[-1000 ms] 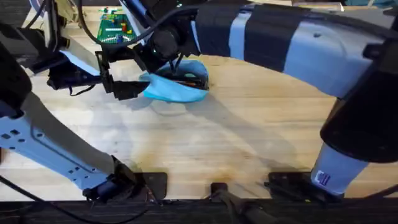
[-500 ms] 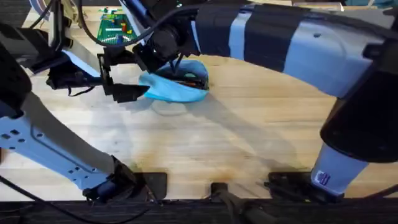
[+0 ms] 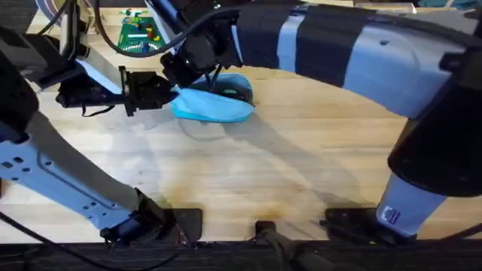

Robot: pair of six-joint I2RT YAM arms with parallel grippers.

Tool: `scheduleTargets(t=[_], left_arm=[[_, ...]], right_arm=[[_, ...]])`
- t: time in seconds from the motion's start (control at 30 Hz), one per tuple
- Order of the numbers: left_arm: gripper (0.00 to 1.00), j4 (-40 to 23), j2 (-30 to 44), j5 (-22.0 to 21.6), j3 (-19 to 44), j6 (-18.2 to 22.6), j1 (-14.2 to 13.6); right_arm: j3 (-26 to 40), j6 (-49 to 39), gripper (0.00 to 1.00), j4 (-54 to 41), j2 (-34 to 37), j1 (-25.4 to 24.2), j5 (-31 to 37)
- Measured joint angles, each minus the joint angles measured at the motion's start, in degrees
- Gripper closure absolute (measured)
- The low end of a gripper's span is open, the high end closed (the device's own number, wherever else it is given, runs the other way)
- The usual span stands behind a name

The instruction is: Unzip the bag, pick up the pens from the table one at a time and place them inside, then zip the bag closed.

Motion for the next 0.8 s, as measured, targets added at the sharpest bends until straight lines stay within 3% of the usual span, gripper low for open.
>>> scheduleTargets(t=[0.8], left_arm=[[0.958,-0.1,0.0,-0.1,0.0,0.0,0.0]], right_arm=[[0.0,-0.2,0.971,-4.2,0.0,-1.2,1.3]])
